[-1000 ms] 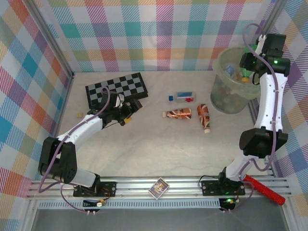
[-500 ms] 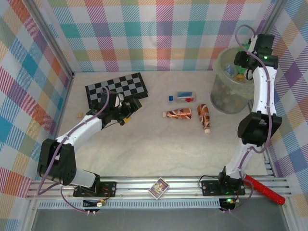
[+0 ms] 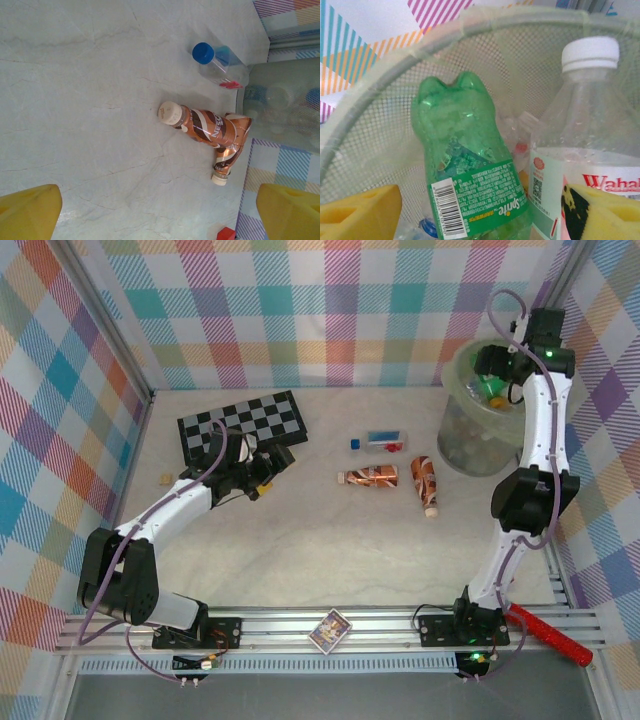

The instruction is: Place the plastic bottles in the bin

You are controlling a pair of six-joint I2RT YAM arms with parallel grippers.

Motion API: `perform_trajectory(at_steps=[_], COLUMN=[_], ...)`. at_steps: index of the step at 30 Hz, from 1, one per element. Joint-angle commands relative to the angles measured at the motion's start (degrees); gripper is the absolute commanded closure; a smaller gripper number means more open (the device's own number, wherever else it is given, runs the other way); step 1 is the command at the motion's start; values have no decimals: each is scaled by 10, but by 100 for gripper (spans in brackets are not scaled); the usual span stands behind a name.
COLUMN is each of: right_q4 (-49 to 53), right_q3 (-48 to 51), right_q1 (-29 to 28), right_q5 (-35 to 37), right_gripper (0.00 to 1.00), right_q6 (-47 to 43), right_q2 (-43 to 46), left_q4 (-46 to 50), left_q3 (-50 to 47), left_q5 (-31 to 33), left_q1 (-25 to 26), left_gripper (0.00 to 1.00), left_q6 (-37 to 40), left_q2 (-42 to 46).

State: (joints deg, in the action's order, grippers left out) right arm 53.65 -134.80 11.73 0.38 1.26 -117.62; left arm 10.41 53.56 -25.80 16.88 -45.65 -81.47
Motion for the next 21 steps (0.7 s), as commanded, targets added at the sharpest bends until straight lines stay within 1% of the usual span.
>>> perform_trajectory(at_steps=[1,6,13,18,21], right_q4=[46,58,81,66,28], right_q3=[-56,-83,-75,2,90], right_q1=[1,1,-8,-39,-67], right_q5=[-14,-23,-41,-44,-49], right_gripper=[16,16,16,16,16], right_q6=[7,9,9,11,18], right_q2=[-5,4,38,106,157], left_q4=[5,0,-2,-7,-11], left_q3=[7,8,9,10,10], left_q5=[4,2,2,2,2], left_q1=[7,10,10,11,12], left_gripper=[1,1,1,1,1], left_q6=[-3,-4,-4,-6,-6], left_q2=[0,-6,-10,-16,-21])
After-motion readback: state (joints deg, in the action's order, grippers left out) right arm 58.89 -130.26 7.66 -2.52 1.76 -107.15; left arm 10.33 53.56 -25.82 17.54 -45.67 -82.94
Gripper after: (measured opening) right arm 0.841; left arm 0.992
